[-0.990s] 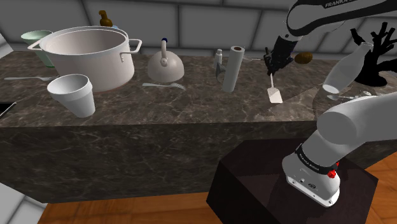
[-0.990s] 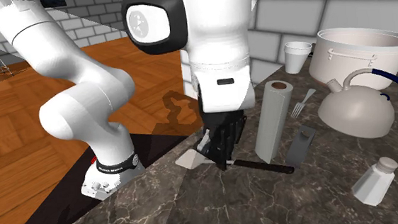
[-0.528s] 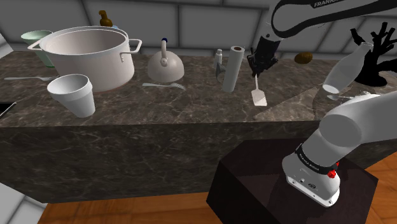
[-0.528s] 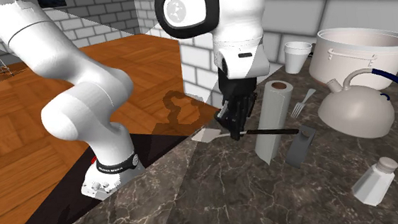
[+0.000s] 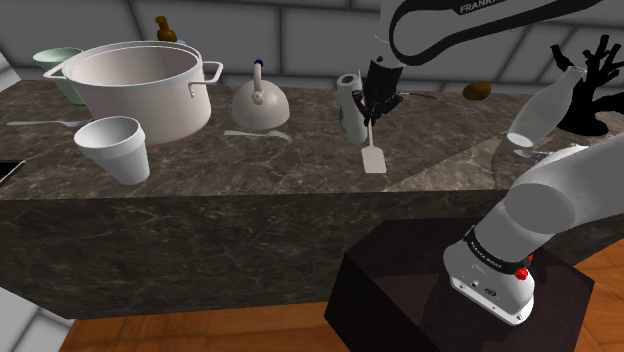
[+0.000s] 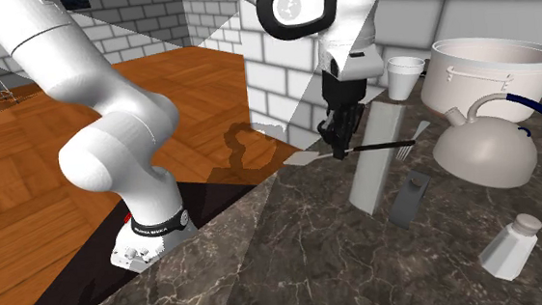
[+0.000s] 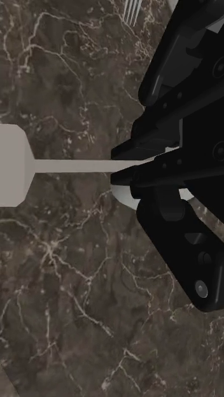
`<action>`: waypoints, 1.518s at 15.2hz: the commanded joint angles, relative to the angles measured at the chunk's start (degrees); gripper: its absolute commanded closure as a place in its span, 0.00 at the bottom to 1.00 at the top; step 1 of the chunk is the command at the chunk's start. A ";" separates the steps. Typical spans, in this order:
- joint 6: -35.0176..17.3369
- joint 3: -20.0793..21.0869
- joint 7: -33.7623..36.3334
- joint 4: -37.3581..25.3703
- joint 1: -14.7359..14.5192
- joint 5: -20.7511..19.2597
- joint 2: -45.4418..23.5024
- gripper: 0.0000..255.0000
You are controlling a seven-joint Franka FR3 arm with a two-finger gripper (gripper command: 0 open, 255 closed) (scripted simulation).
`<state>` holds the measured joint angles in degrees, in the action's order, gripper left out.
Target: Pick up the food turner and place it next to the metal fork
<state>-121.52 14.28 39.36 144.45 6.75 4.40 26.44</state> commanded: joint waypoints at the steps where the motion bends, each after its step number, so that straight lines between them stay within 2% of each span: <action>1: -0.38 2.34 3.09 -2.17 -0.78 0.31 -2.52 1.00; 9: -0.23 10.89 15.53 -13.54 -2.76 -1.92 -14.00 1.00; 17: 2.40 17.28 28.88 -28.52 -5.62 -9.56 -28.44 1.00; 23: -1.91 17.16 30.10 -25.83 -5.88 -11.04 -30.42 1.00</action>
<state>-122.68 31.40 69.04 118.37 0.98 -6.21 -3.39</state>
